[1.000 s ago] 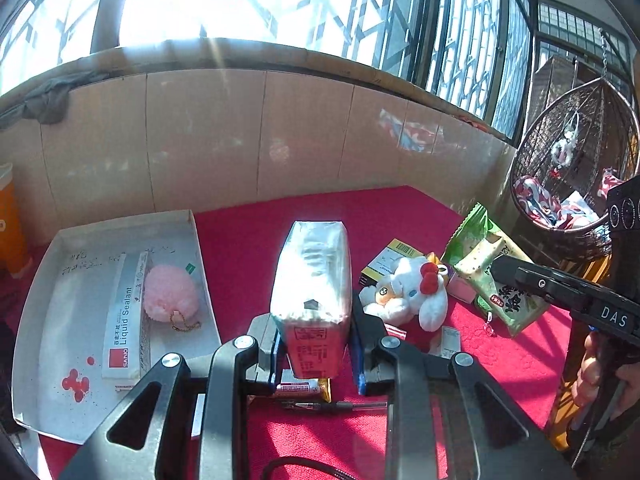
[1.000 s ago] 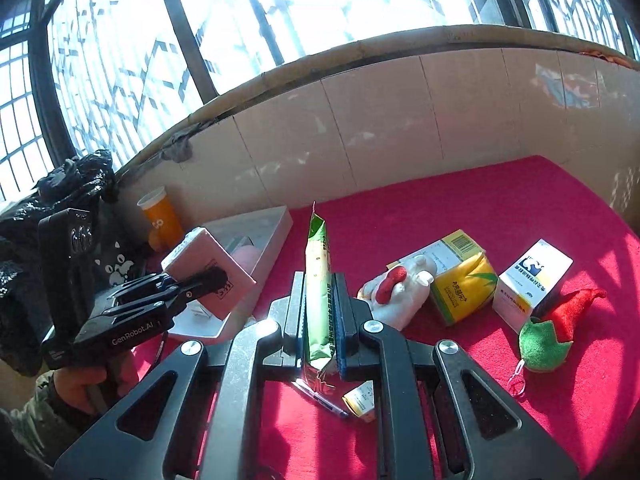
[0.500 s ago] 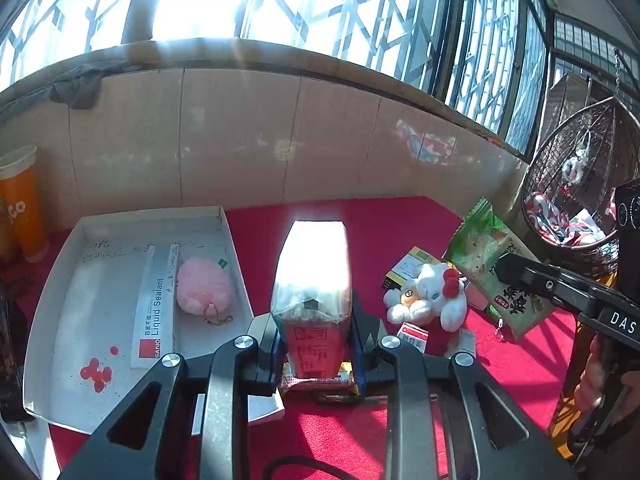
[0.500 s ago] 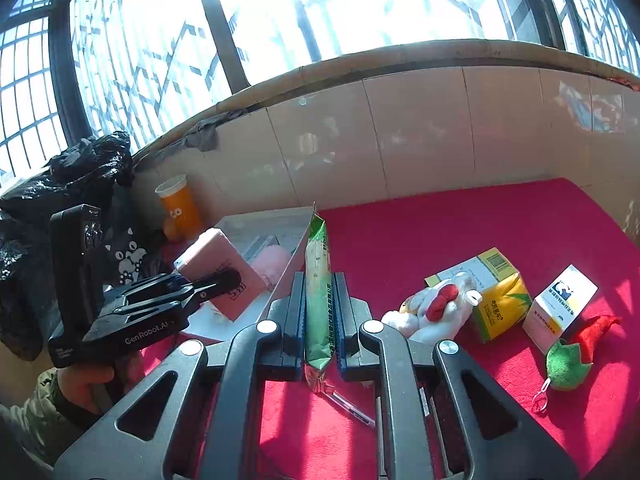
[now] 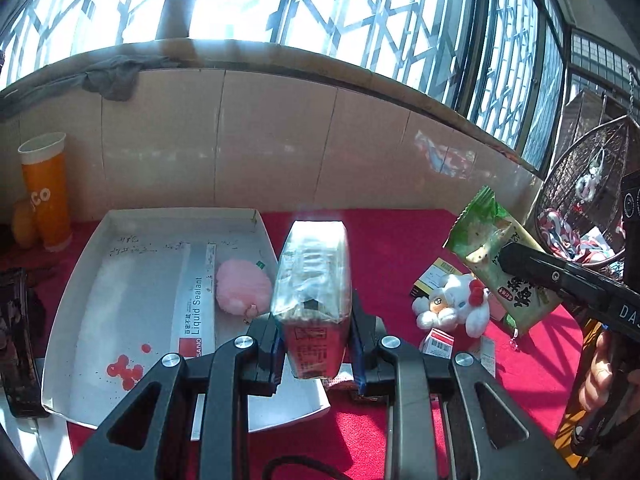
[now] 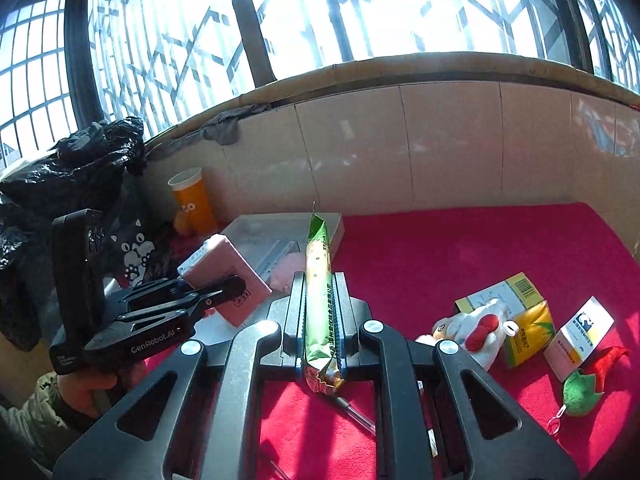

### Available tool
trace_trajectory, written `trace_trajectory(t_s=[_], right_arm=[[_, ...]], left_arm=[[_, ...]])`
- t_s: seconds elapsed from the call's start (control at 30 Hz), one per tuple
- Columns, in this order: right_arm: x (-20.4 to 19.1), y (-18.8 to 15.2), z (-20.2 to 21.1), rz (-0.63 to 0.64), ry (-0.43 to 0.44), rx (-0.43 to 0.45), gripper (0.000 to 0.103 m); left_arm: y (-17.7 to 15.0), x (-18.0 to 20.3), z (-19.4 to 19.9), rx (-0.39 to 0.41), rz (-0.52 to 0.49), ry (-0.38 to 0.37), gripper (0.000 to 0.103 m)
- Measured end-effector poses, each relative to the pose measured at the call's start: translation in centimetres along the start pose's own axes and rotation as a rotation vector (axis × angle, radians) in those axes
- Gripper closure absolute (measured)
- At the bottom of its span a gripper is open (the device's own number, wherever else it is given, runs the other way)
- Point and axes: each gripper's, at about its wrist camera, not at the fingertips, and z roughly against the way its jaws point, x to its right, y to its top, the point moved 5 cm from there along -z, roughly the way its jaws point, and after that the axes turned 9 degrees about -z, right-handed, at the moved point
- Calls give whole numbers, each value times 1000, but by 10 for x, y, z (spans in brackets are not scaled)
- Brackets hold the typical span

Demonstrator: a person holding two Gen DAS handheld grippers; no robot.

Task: Organize objects
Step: 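Carry the box and the green packet with both tools to the white tray, then lower both items into the tray and open both tools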

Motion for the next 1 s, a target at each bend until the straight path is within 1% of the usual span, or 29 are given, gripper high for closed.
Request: trace_trajectory(t_s=[0.27, 0.47, 0.67, 0.83, 1.0], right_arm=[[-23, 4, -20, 9, 42, -29, 92], [-44, 5, -41, 29, 67, -55, 92], [-62, 9, -69, 55, 62, -77, 92], [-77, 14, -99, 92, 41, -87, 92], [-83, 26, -138, 99, 17, -95, 92]], left_arm=[[-5, -32, 6, 6, 46, 52, 77], [-4, -58, 10, 11, 65, 107, 77], [5, -94, 12, 17, 100, 166, 77], [6, -123, -1, -12, 132, 215, 77], [2, -137, -19, -54, 124, 232, 77]])
